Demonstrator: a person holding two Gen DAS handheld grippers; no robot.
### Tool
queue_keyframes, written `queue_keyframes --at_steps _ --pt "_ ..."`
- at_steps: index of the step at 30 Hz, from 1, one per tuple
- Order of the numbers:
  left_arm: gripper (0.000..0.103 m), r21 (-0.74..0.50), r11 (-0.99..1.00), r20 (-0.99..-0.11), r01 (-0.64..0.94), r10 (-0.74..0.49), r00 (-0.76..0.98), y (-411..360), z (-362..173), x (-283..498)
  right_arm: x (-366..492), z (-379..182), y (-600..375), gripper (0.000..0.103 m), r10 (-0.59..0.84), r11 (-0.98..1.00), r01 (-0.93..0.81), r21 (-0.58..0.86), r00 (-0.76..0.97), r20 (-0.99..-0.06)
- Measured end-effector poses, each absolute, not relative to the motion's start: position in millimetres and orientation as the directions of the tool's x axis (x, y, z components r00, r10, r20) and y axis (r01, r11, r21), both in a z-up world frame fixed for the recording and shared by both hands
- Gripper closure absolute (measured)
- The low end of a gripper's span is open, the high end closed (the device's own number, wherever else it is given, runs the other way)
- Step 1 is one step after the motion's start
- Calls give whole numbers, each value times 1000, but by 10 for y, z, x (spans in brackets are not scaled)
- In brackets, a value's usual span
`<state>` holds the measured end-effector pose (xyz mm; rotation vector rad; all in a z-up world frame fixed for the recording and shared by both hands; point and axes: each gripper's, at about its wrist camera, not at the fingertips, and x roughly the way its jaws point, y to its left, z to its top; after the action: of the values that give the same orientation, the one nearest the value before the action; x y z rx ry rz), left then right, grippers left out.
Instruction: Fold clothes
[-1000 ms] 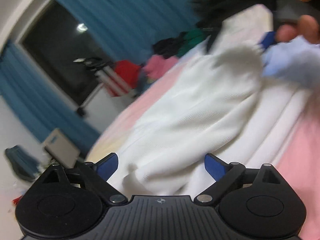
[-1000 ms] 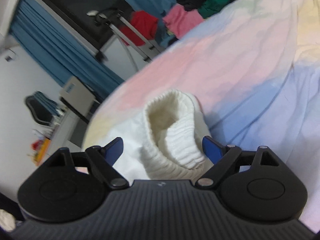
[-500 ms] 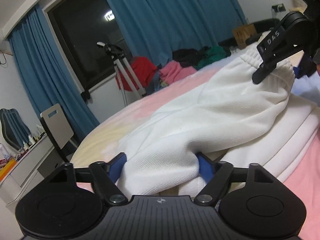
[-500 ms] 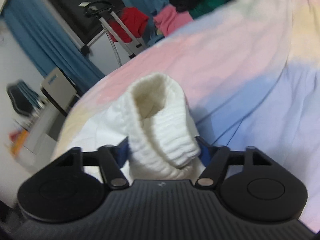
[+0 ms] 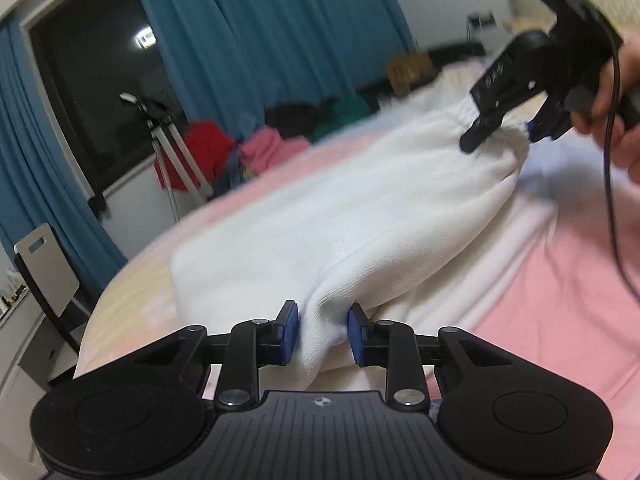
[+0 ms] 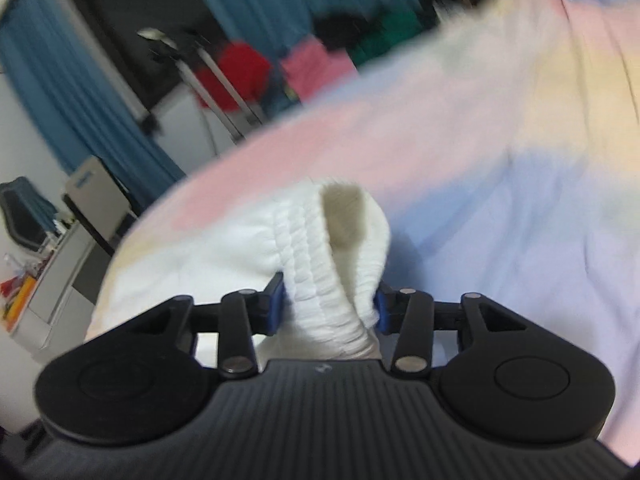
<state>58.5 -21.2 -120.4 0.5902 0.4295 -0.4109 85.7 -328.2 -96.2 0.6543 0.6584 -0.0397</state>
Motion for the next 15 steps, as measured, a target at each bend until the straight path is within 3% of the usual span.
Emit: queue_keyframes --at_steps 3,7,8,15 --pt "73 416 769 -511 486 -244 824 -178 -1236 603 842 -1069 -3390 33 199 738 270 618 788 -582" --pt "72 389 783 -524 485 -245 816 -134 -1244 648 896 -1222 -3392 23 287 692 276 667 743 -605" --pt "71 385 785 -527 485 -244 814 -124 -1245 637 929 -1285 -3385 15 299 678 290 676 731 -613" --pt "68 301 826 -544 476 -261 798 3 -1194 649 1010 -1348 -3265 12 408 636 222 739 716 -566"
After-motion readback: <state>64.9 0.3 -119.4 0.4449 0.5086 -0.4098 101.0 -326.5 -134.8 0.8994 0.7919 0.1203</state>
